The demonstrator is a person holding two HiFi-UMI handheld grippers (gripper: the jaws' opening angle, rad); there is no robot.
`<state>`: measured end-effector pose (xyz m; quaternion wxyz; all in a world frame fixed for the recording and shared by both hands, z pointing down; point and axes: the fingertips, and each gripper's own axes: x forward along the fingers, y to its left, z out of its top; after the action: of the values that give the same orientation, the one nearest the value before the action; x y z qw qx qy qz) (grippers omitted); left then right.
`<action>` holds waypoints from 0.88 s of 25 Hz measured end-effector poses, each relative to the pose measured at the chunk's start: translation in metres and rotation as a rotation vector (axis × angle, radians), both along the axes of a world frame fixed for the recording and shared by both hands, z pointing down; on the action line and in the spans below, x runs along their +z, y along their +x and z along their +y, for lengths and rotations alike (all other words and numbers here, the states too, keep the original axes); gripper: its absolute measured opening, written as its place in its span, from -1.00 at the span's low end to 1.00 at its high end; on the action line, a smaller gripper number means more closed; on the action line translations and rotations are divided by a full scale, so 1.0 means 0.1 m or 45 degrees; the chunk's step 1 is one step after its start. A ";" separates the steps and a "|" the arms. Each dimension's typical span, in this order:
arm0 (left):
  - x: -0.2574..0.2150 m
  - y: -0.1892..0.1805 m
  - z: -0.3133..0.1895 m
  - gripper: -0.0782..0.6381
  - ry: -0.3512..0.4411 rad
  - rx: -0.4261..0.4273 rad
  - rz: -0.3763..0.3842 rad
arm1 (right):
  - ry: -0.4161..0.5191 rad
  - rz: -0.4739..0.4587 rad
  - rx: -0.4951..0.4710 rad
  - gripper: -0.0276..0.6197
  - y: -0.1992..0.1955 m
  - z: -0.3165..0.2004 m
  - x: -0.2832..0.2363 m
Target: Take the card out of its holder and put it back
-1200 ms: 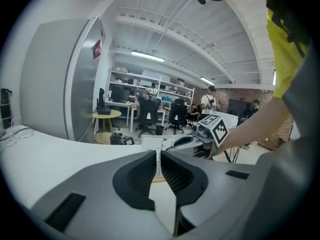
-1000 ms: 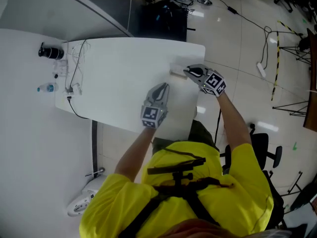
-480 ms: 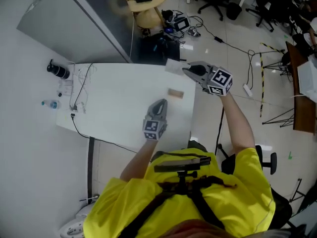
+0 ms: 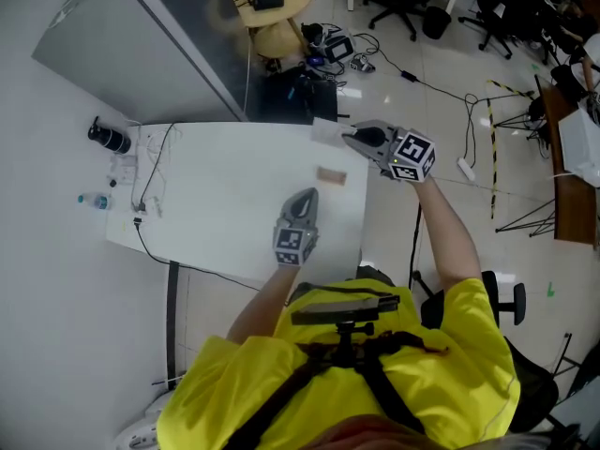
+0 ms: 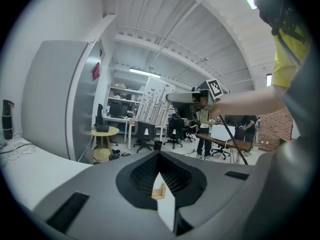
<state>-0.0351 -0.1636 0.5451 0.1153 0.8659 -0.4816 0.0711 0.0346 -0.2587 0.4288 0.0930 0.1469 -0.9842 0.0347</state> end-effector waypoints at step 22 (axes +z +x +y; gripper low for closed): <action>0.55 -0.13 0.23 -0.77 -0.201 -0.155 -0.060 | -0.354 0.150 0.016 -0.85 0.06 -0.04 2.04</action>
<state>-0.0478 -0.1408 0.5998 0.1759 0.8214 -0.5287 0.1218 0.0410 -0.2623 0.6327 0.1697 0.1404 -0.9618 0.1627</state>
